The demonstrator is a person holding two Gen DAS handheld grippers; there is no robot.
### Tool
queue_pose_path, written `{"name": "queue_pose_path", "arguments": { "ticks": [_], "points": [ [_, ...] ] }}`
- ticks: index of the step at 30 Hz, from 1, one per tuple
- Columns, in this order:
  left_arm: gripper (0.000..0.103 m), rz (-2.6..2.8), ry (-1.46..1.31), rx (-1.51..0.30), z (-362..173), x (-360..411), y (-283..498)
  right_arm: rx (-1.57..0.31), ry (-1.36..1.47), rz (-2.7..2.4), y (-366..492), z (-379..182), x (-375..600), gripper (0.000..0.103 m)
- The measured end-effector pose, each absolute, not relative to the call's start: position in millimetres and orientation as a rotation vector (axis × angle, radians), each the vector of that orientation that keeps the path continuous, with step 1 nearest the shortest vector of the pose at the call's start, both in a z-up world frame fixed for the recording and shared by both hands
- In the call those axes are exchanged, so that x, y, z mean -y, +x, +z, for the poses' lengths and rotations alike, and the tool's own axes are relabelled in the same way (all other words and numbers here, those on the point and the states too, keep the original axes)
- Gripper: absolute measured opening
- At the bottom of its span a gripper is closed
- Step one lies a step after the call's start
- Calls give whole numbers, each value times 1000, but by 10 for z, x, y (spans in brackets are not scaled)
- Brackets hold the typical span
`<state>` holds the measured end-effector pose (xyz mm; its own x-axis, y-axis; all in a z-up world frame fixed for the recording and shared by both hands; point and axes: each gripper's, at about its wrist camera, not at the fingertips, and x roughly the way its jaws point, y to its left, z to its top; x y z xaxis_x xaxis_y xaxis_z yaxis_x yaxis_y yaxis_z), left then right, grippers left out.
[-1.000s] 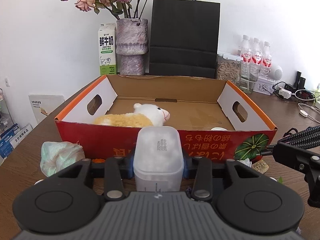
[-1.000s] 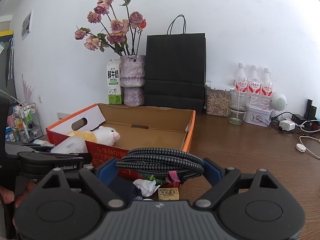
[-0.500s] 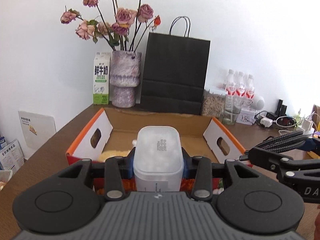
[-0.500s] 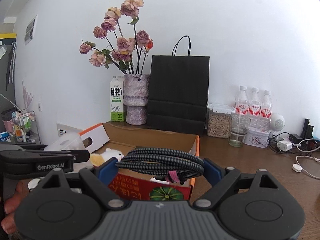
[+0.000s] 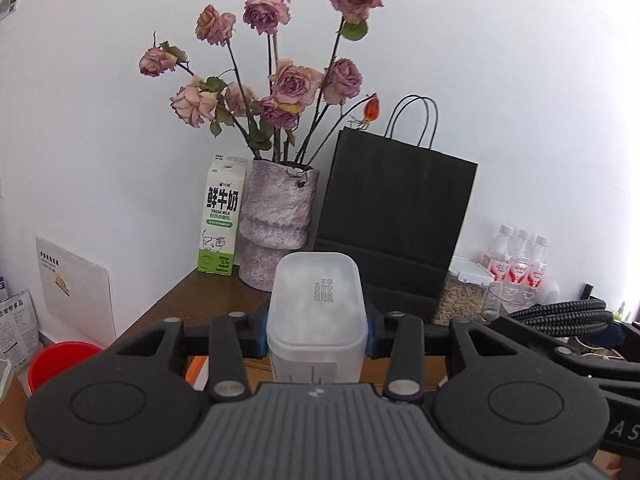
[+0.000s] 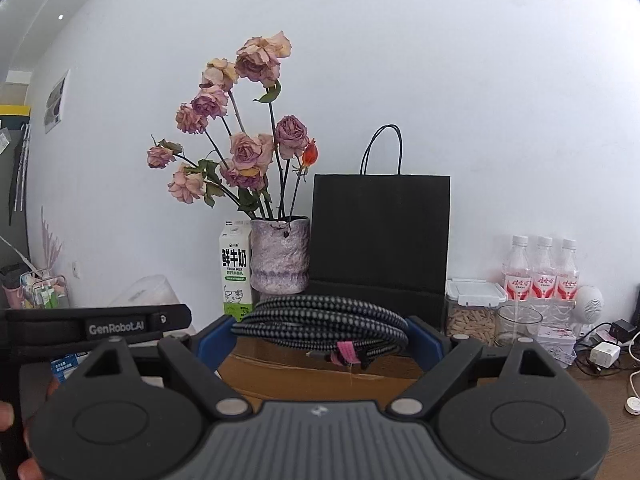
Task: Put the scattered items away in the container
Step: 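Carry the container and cable into the cardboard box and open both grippers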
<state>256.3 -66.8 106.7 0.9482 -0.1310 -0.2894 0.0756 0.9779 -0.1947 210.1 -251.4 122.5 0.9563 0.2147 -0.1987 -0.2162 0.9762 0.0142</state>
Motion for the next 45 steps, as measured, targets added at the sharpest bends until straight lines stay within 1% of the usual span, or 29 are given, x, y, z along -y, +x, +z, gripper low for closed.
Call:
{"name": "queue_pose_path", "arguments": {
  "ticks": [4, 9, 14, 19, 20, 22, 23, 25, 27, 45],
  "points": [
    [41, -44, -181, -338, 963, 587, 2939, -228, 10, 200, 2482, 1147, 2462, 89],
    [41, 23, -126, -430, 694, 568, 3210, -357, 18, 205, 2843, 847, 2450, 89],
    [41, 33, -87, -500, 499, 593, 3329, -439, 14, 192, 2987, 643, 2463, 89],
    [41, 32, -39, -514, 447, 657, 3322, -469, -4, 193, 3013, 611, 2445, 90],
    [43, 35, -25, -512, 457, 678, 3325, -486, -11, 199, 3025, 604, 2437, 91],
    [78, 43, 21, -488, 485, 733, 3285, -529, -37, 203, 3052, 592, 2410, 94],
    [102, 49, 47, -459, 517, 773, 3249, -544, -48, 195, 3060, 588, 2397, 102],
    [103, 76, 95, -391, 559, 847, 3167, -549, -51, 178, 3053, 595, 2396, 103],
    [103, 84, 133, -369, 595, 905, 3129, -548, -37, 175, 3039, 614, 2418, 103],
    [103, 62, 26, -315, 859, 790, 2894, -451, -32, 199, 2748, 917, 2488, 103]
  ]
}}
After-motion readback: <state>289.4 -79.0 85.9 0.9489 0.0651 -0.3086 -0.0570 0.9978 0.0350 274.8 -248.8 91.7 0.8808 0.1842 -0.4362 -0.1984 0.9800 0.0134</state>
